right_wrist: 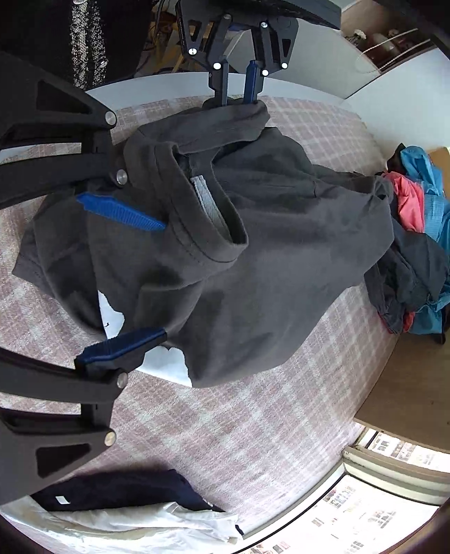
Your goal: Fold clothes
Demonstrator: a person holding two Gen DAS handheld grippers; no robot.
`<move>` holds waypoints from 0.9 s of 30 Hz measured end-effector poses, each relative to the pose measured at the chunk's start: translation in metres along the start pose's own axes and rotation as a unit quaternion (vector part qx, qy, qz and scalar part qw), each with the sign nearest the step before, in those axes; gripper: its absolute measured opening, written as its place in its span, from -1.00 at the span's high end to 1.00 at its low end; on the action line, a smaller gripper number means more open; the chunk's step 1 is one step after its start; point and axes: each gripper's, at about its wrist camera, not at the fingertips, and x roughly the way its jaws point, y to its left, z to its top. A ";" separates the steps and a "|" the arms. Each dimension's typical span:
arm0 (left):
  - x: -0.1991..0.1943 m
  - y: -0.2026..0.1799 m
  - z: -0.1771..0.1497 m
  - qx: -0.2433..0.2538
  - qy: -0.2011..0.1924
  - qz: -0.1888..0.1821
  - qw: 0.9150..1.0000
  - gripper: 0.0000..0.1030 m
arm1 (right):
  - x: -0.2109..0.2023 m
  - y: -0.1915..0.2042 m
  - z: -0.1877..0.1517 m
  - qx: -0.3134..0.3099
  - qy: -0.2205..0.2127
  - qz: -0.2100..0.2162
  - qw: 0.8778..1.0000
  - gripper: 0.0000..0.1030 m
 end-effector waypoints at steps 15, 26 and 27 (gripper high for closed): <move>-0.031 0.075 -0.022 -0.067 -0.052 0.024 0.996 0.50 | -0.134 -0.020 0.033 0.259 -0.172 0.185 0.932 0.89; -0.052 0.110 -0.009 0.006 -0.121 -0.074 0.990 0.11 | -0.186 0.022 0.047 0.355 -0.224 0.109 0.901 0.89; -0.051 0.105 -0.008 0.017 -0.125 -0.089 0.988 0.01 | -0.181 0.024 0.047 0.360 -0.222 0.104 0.900 0.89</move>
